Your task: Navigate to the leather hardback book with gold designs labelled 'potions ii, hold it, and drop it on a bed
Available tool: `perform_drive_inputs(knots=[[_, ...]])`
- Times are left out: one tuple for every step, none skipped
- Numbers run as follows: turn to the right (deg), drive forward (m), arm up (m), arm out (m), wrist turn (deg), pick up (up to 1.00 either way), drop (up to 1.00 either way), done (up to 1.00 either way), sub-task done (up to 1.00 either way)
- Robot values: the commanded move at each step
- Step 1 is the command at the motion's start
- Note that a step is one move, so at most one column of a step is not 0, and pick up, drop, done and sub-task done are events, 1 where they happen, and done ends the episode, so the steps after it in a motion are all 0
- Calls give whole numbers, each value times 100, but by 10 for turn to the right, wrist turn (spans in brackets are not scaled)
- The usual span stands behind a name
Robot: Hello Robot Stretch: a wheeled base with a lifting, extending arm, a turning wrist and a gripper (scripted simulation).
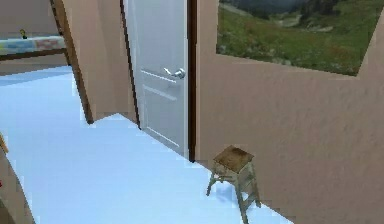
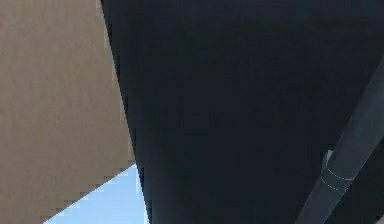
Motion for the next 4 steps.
perform_drive_inputs(knots=[[-300,0,0,0,0,0,0,0,0],[0,75,0,0,0,0,0,0,0],[-90,0,0,0,0,0,0,0,0],[0,100,0,0,0,0,0,0,0]])
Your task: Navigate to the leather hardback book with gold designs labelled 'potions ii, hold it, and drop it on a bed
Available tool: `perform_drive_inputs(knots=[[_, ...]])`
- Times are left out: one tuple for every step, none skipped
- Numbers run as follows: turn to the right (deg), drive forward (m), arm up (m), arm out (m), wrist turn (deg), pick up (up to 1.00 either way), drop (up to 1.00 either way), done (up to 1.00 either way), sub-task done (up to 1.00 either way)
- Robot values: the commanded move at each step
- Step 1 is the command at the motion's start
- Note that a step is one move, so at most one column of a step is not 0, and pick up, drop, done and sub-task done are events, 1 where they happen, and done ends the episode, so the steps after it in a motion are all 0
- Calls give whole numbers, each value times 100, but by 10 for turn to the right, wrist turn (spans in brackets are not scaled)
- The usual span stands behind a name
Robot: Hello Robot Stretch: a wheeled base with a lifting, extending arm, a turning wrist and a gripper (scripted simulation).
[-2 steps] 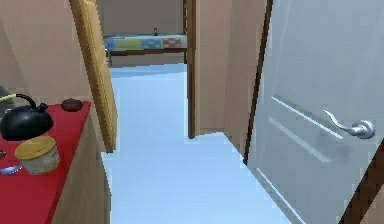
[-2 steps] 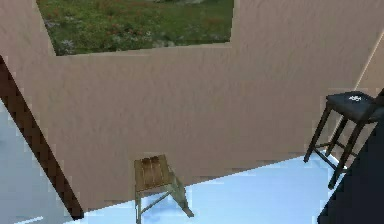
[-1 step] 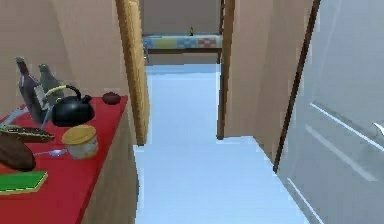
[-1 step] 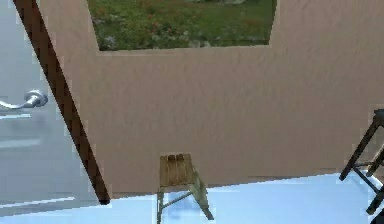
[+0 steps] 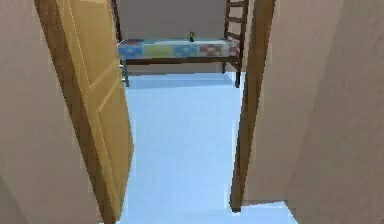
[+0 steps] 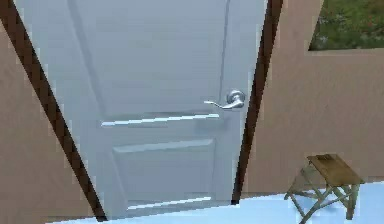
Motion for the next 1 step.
perform_drive_inputs(knots=[[0,100,0,0,0,0,0,0,0]])
